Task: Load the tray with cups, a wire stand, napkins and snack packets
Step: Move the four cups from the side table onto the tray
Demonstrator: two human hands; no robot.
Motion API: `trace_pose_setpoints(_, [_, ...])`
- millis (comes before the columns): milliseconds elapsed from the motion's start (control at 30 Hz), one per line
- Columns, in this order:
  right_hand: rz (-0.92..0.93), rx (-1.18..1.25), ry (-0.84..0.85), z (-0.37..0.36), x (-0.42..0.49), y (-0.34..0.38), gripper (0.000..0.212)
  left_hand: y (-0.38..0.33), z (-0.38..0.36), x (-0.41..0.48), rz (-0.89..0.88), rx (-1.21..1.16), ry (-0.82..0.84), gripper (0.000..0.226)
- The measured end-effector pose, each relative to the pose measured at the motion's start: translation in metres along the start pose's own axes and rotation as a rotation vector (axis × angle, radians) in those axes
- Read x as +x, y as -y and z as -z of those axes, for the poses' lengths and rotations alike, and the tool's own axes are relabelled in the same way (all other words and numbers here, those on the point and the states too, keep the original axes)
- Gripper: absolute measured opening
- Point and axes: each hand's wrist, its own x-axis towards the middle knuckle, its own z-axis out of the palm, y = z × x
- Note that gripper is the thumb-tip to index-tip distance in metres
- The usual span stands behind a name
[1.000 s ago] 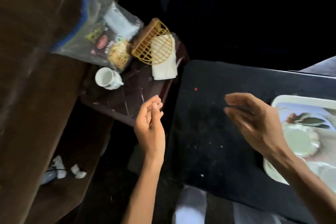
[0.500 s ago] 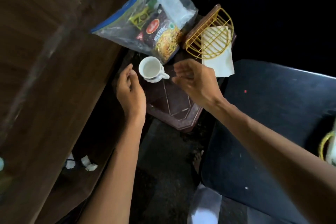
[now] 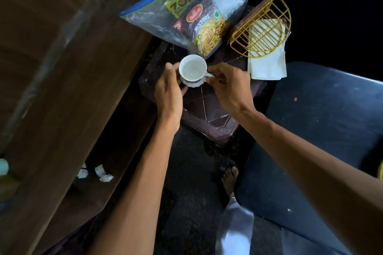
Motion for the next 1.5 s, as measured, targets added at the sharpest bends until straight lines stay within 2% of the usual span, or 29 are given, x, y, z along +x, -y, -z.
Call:
trace_pose_setpoints(167, [0.047,0.04,-0.034,0.035,-0.032,-0.011,0.018,0.0,-0.013,-0.044,0.06,-0.073,0.03,0.056])
trace_pose_setpoints(400, [-0.078,0.125,-0.176,0.123,-0.111,-0.042,0.015,0.011,-0.08,-0.137,0.139,-0.162,0.088,0.046])
trace_pose_setpoints(667, [-0.23,-0.028,-0.401,0.276,-0.205,-0.096,0.03,0.031,-0.195,-0.262,0.152,-0.079,0.349,0.038])
trace_pose_setpoints(867, [-0.314,-0.14,-0.484,0.383,-0.254,-0.141,0.026,0.04,-0.268,-0.328,0.162,0.062,0.579,0.046])
trace_pose_setpoints(933, [-0.336,-0.187,-0.502,0.409,-0.264,-0.156,0.024,0.041,-0.286,-0.337,0.18,0.043,0.613,0.038])
trace_pose_setpoints(1000, [-0.345,-0.209,-0.528,0.431,-0.272,-0.174,0.024,0.043,-0.299,-0.342,0.187,0.02,0.609,0.032])
trace_pose_setpoints(1133, [-0.349,-0.185,-0.55,0.454,-0.284,-0.209,0.026,0.051,-0.312,-0.342,0.194,0.032,0.544,0.035])
trace_pose_setpoints(1333, [-0.369,-0.21,-0.517,0.45,-0.295,-0.246,0.015,0.067,-0.311,-0.341,0.194,0.059,0.471,0.039])
trace_pose_setpoints(1500, [-0.365,-0.148,-0.533,0.441,-0.302,-0.26,0.016,0.074,-0.308,-0.344,0.191,0.048,0.425,0.043])
